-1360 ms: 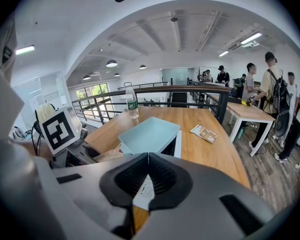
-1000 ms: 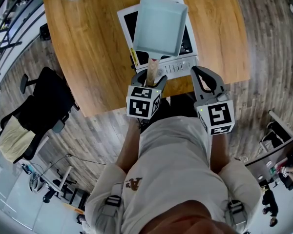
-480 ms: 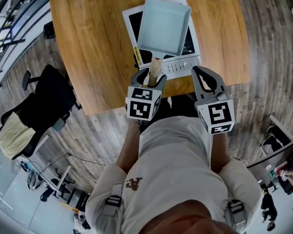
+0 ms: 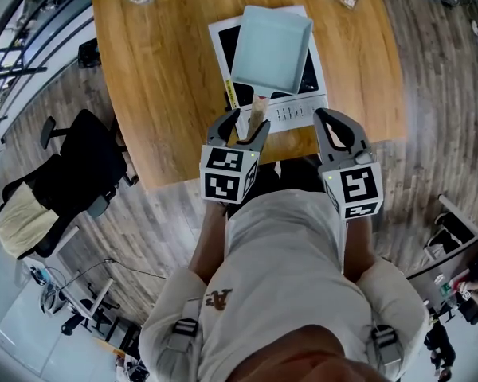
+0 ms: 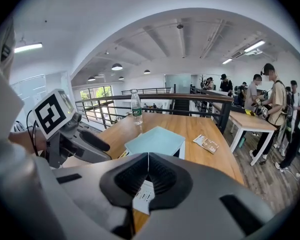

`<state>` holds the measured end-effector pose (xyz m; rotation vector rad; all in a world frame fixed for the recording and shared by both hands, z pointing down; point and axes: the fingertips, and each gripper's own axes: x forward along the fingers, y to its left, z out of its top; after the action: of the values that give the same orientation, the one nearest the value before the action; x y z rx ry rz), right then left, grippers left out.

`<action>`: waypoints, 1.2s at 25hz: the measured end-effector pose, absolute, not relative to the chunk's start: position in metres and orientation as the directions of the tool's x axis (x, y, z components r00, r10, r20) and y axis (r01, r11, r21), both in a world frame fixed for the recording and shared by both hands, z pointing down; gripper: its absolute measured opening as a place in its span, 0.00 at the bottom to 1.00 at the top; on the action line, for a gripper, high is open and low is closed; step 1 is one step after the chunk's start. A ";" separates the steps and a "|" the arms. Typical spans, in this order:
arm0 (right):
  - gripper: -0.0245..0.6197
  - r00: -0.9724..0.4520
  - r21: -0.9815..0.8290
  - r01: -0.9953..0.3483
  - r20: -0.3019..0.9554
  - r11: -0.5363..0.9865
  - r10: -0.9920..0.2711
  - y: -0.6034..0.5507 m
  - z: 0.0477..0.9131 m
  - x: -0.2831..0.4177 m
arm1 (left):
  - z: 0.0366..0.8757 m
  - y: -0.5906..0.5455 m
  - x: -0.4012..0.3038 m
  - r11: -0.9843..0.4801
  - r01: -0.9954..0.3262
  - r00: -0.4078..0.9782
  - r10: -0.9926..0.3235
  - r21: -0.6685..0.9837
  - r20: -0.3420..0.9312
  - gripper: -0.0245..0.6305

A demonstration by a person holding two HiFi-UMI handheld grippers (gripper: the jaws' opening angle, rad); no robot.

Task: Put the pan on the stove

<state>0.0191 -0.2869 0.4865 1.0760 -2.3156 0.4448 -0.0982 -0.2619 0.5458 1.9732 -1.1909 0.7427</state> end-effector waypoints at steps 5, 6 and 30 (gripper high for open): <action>0.07 -0.534 -0.043 -0.776 0.574 0.629 -0.621 -0.287 0.469 0.015 | 0.513 -0.272 -0.109 -0.346 -0.906 0.410 -0.583 0.242 0.702 0.45; 0.07 -0.535 -0.039 -0.776 0.570 0.629 -0.624 -0.287 0.465 0.014 | 0.505 -0.274 -0.112 -0.352 -0.906 0.411 -0.600 0.234 0.687 0.45; 0.07 -0.543 0.064 -0.792 0.379 0.607 -0.749 -0.307 0.358 0.003 | 0.363 -0.296 -0.167 -0.333 -0.940 0.332 -0.844 0.074 0.421 0.12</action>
<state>0.0031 -0.3067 0.3575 1.2369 -2.4670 0.1612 -0.1673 -0.2955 0.3628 2.2972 -1.5952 0.4460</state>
